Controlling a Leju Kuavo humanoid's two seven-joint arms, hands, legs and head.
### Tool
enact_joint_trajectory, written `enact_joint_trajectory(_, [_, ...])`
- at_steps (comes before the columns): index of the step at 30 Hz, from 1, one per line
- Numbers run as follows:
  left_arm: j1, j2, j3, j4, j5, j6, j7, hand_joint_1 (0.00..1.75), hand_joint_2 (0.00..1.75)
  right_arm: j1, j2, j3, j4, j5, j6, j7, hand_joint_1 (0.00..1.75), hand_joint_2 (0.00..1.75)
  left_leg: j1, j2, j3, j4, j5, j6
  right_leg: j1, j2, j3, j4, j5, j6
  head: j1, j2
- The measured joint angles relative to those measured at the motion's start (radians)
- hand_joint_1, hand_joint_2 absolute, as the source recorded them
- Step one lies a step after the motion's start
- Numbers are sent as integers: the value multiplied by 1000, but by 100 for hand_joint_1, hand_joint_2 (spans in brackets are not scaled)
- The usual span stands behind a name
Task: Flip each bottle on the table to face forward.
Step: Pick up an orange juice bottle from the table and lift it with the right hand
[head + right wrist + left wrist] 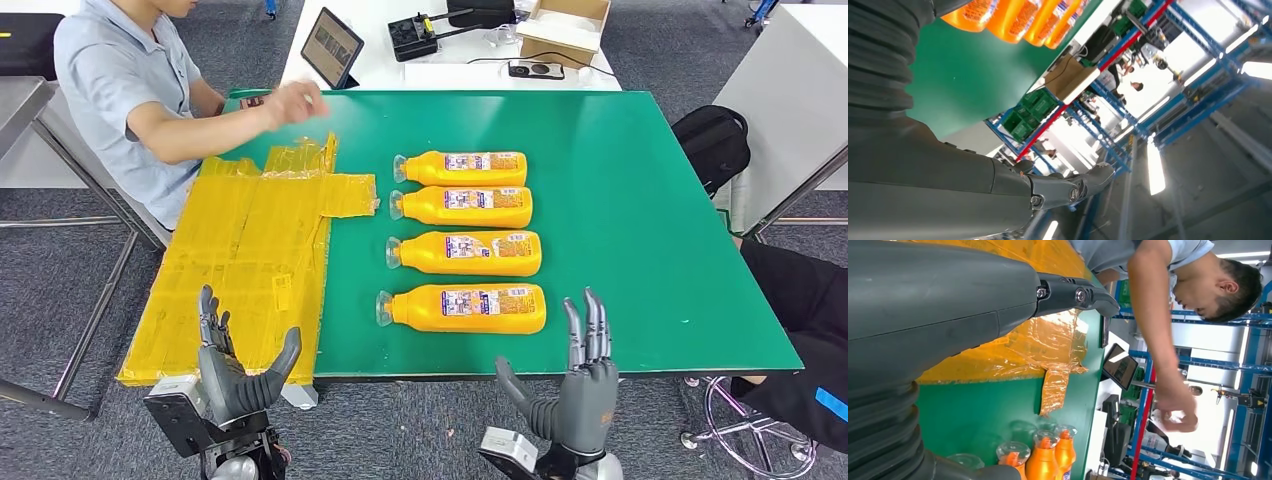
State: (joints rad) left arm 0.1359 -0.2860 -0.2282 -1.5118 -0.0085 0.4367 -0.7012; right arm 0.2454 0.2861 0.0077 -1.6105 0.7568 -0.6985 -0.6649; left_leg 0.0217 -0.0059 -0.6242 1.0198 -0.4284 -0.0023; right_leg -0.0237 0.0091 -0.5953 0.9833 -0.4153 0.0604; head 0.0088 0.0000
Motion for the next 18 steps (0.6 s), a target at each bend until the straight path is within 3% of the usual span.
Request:
enact_joint_trajectory(10, [11,4,8,-15,-4,-7,0,0,175,-68,-10,-93,156,166,0,16,0,175,0,0,0,0,0,0,0,0,0,0,0,0,0,0])
enact_joint_trajectory(18, [21,11,11,-24,-14,-24,0,0,175,-120,-56,-128,216,230,0,163,0,175,0,0,0,0,0,0,0,0,0,0,0,0,0,0])
